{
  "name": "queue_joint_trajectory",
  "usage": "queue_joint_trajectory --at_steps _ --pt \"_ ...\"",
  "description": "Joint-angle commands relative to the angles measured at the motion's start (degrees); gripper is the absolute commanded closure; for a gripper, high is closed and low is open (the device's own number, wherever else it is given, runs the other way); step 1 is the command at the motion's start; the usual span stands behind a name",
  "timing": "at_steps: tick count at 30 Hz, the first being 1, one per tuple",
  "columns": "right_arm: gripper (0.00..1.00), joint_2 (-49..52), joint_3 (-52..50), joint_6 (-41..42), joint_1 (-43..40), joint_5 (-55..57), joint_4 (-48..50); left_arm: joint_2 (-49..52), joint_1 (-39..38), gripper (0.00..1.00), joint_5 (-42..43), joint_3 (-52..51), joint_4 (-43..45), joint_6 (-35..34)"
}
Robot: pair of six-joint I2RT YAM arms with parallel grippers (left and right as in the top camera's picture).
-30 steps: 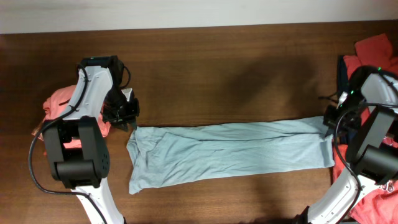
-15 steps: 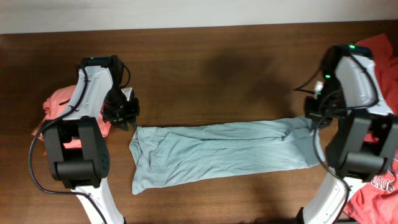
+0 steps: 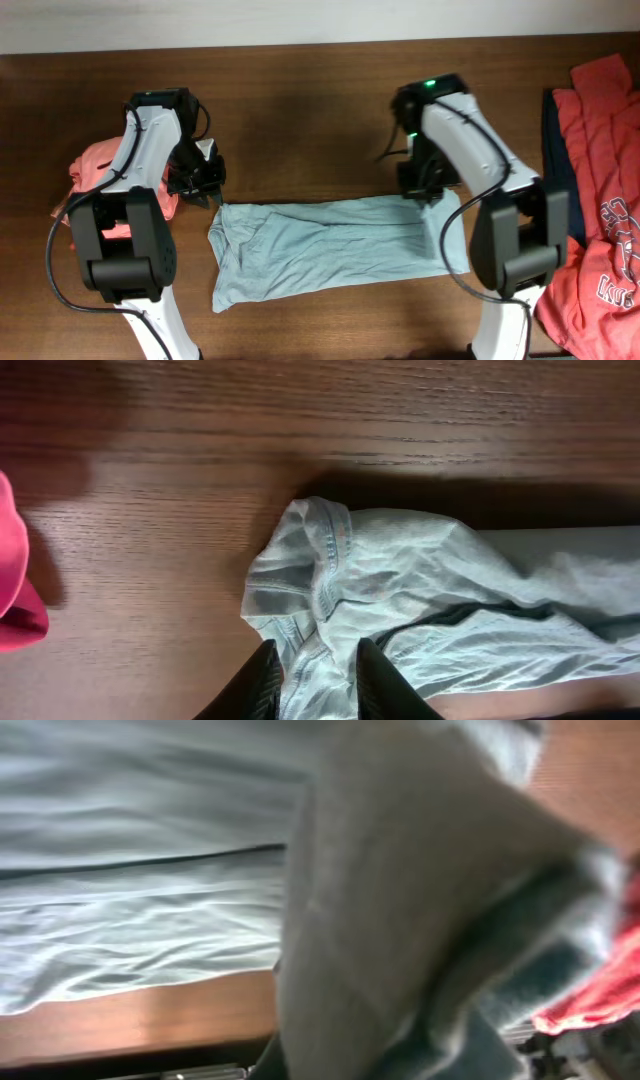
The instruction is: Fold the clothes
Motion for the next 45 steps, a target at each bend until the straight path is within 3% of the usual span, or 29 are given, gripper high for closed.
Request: queue_joint_trajectory --at_steps 1,2,5,9,21,26,38,44,45 --pt "0.89 -0.3 0.7 3.7 5.3 0.0 1.2 -0.9 0.2 0.74 1.1 1.0 0.1 0.5" --pt "0.83 0.2 0.7 3.7 6.5 -0.6 1.6 -0.9 0.2 0.74 1.1 1.0 0.1 0.5" --pt "0.45 0.7 0.7 3.1 9.7 -1.2 3.3 -0.9 0.1 0.74 1.1 1.0 0.1 0.5" --pt "0.32 0.7 0.7 0.6 12.1 -0.7 4.2 -0.9 0.0 0.74 1.1 1.0 0.2 0.5" --pt "0.33 0.7 0.5 -1.4 6.4 3.3 1.2 -0.9 -1.3 0.74 1.1 1.0 0.3 0.5" --pt "0.56 0.7 -2.6 -1.9 5.0 3.4 4.0 -0.9 -2.5 0.74 1.0 1.0 0.8 0.5" --pt "0.58 0.7 -19.0 -1.6 5.0 2.4 17.7 -0.9 -3.4 0.74 1.0 1.0 1.1 0.5" --pt "0.59 0.7 -19.8 -2.7 5.0 0.1 18.0 -0.9 -3.4 0.74 1.0 1.0 1.2 0.5" --pt "0.63 0.7 -19.8 -2.7 5.0 0.0 17.9 -0.9 -3.4 0.74 1.0 1.0 1.2 0.5"
